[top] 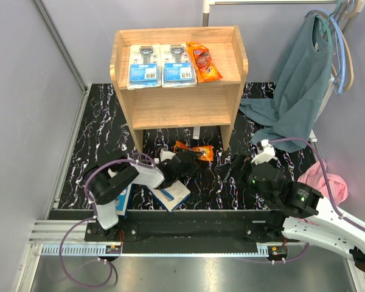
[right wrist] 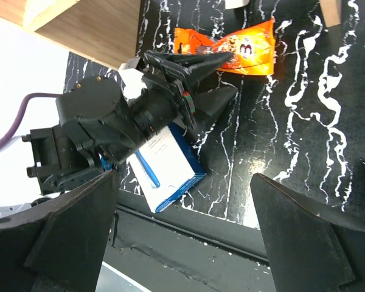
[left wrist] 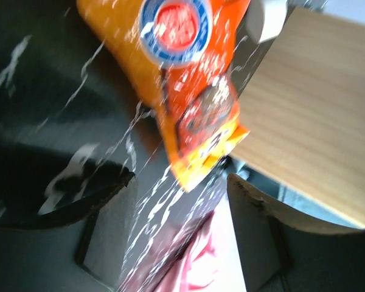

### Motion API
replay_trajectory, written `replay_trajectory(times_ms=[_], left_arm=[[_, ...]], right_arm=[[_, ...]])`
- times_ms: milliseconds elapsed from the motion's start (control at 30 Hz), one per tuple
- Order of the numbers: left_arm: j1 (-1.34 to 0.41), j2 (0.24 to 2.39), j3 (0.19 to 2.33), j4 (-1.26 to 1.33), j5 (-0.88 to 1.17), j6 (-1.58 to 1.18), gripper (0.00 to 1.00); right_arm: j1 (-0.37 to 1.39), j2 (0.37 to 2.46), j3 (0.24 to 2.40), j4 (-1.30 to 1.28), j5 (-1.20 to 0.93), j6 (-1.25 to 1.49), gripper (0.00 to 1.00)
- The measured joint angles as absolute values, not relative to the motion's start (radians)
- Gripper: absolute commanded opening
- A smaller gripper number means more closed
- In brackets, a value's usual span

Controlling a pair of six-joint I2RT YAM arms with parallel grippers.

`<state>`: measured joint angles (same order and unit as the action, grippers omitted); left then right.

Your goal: Place and organize the shaving razors onto the shelf

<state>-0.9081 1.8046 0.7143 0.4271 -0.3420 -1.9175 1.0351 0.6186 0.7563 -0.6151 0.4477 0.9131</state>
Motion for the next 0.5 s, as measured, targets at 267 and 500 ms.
replay_trajectory(times_ms=[267, 500], left_arm=[[-0.868, 1.880, 0.757, 0.480, -0.321, -1.950, 0.44], [-0.856, 1.936, 0.785, 0.505, -0.288, -1.964, 0.24]], right_arm=[[1.035, 0.593, 0.739, -0.635, 0.455, 0.925, 1.00], [1.035, 0.592, 0.736, -0.635, 0.455, 0.929, 1.00]])
